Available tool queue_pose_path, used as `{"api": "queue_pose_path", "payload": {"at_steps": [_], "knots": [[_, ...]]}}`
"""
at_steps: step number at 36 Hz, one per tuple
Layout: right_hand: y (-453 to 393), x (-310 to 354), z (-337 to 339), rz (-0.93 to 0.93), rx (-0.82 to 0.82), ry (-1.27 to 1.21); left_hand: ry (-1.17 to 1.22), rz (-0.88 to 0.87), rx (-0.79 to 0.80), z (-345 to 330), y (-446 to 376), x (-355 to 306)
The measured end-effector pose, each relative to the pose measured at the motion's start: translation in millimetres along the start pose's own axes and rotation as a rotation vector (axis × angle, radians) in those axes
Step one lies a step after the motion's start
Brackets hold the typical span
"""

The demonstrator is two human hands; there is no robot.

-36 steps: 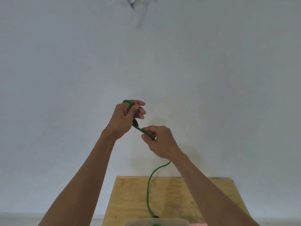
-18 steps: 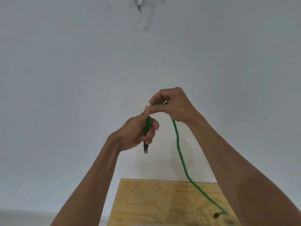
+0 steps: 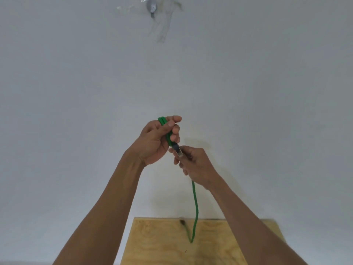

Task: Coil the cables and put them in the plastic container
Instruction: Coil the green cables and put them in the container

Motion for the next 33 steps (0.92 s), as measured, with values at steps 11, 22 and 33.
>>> {"api": "queue_pose_path", "payload": {"at_steps": [11, 22, 33], "knots": [[8, 11, -5, 0.195, -0.078, 0.334, -0.649, 0.024, -0.091, 39, -2, 5], [-17, 71, 24, 0.381, 0.048, 0.322, -0.124, 0.433, 0.076, 3, 36, 13], [-12, 22, 11, 0.203, -0.016, -0.244, 0.210, 0.129, 0.151, -33, 20, 1]]}}
Point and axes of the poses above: each hand's wrist, its own y-axis away from the middle knuckle, its own z-axis out of the back of the hand, x = y × z, the point moved 1 cm from there along -y, towards the middle knuckle, and after that the axes turned 4 degrees about -z, right-handed, at the moved point
